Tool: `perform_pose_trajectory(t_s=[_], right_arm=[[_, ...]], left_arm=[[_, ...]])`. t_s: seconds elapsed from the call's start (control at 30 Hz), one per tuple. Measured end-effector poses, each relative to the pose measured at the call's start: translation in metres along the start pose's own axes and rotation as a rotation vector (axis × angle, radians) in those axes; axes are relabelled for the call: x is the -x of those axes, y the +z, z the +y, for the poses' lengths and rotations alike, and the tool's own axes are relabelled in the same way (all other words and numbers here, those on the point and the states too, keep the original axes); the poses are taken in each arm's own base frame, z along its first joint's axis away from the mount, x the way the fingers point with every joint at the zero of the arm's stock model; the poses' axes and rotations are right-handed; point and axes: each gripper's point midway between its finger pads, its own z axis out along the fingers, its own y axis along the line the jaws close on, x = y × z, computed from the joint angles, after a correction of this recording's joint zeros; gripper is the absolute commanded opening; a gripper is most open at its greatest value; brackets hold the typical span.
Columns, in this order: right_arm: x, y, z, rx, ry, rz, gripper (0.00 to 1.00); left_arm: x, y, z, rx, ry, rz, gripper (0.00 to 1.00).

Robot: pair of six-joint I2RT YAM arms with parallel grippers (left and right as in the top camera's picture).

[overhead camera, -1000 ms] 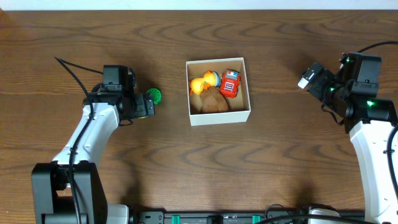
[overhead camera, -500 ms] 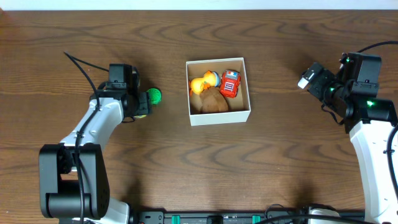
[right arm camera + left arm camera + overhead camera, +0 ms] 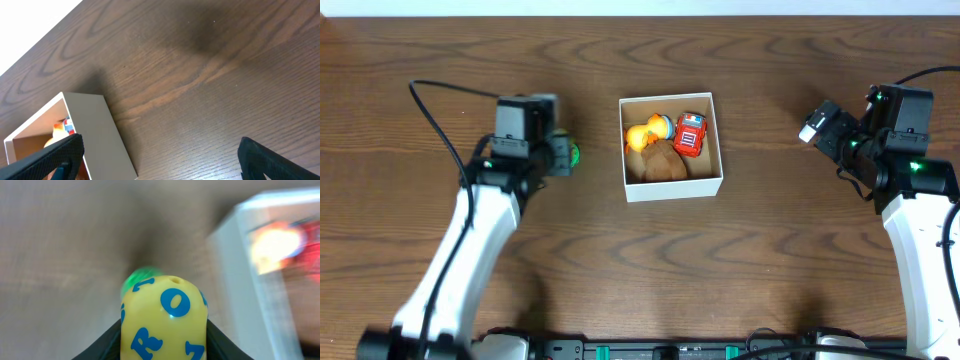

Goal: Pack container
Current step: 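Carry the yellow ball into the box and release it, then move the left gripper to the green spiky ball and grasp it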

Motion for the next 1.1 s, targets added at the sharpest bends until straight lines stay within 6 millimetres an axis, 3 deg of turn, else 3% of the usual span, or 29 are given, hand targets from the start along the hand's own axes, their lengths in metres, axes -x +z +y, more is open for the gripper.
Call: perform_pose_trajectory(t_s=[0.1, 0.23, 0.3, 0.43, 0.53, 0.67, 0.8, 0.93, 1.1], right_arm=[[0.0, 0.0, 0.0, 0.0, 0.0, 0.0, 0.99], [0.0, 0.0, 0.0, 0.0, 0.0, 0.0, 0.99], [0.0, 0.0, 0.0, 0.0, 0.0, 0.0, 0.99], [0.0, 0.0, 0.0, 0.0, 0.0, 0.0, 0.99], [0.0, 0.0, 0.0, 0.0, 0.0, -0.001, 0.99], [0.0, 0.0, 0.0, 0.0, 0.0, 0.0, 0.99], [0.0, 0.0, 0.0, 0.0, 0.0, 0.0, 0.99], [0.0, 0.0, 0.0, 0.0, 0.0, 0.0, 0.99], [0.0, 0.0, 0.0, 0.0, 0.0, 0.0, 0.99]], left_arm=[[0.038, -0.031, -0.057, -0.117, 0.099, -0.18, 0.38], [0.055, -0.046, -0.108, -0.186, 0.178, -0.292, 0.39], [0.054, -0.036, -0.124, -0.193, 0.204, -0.298, 0.39], [0.042, 0.008, -0.14, -0.181, 0.231, -0.251, 0.4], [0.027, 0.044, -0.14, -0.154, 0.244, -0.196, 0.74], [0.027, 0.059, -0.137, -0.126, 0.24, -0.201, 0.97], [0.032, 0.05, -0.127, -0.077, 0.23, -0.206, 0.98], [0.036, 0.028, -0.106, -0.03, 0.214, -0.182, 0.98], [0.044, -0.005, -0.053, 0.068, 0.127, -0.155, 0.98]])
